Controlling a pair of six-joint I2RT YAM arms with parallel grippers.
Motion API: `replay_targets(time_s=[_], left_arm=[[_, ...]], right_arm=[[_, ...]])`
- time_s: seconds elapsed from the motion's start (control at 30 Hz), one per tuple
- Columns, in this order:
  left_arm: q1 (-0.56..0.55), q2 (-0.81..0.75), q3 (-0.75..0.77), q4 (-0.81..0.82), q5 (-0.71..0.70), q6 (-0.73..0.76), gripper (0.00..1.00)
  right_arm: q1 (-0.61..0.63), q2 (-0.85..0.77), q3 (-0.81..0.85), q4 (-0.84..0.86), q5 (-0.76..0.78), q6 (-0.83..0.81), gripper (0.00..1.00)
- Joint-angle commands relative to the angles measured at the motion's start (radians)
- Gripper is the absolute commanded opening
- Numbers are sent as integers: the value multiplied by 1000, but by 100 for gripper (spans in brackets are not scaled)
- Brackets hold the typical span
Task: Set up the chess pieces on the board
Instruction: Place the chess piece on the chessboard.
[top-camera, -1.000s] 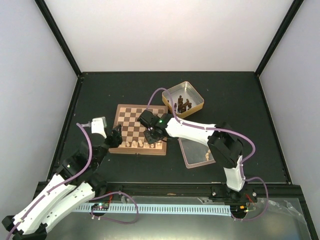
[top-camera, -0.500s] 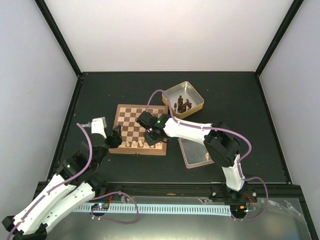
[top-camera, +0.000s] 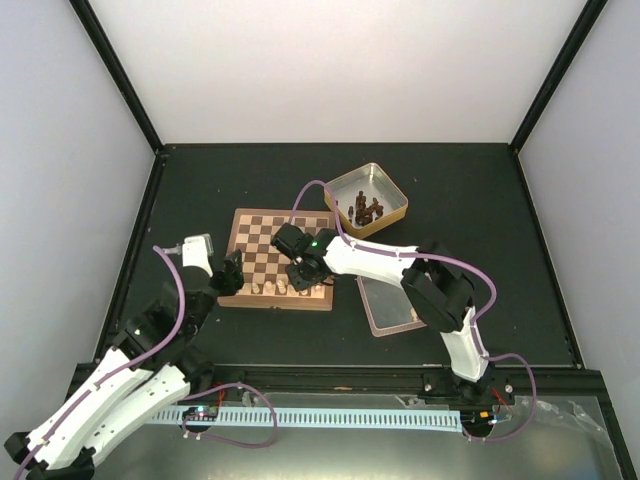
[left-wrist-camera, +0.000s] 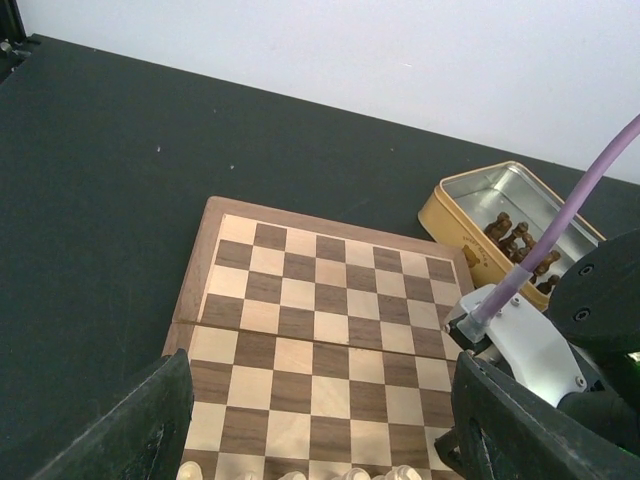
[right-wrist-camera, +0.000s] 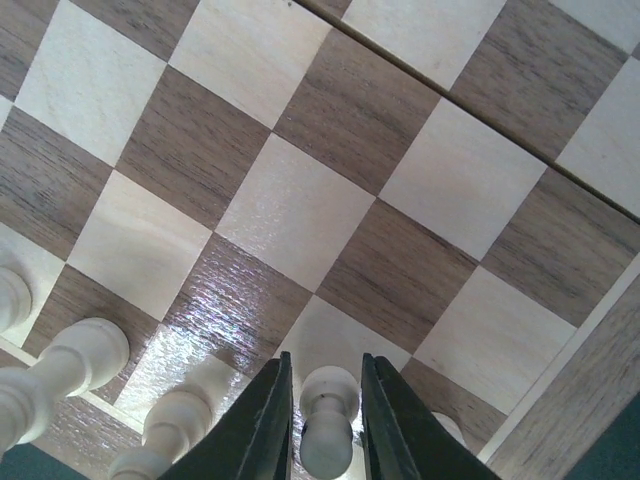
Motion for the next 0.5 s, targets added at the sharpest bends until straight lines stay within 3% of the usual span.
replay_targets(time_s=[0.0, 0.47], left_arm=[[5, 11, 16, -7, -4, 2, 72], [9, 31, 33, 2, 10, 7, 72]], right_arm=[[5, -1, 26, 6, 25, 1, 21], [4, -157, -8, 14, 134, 48, 23]])
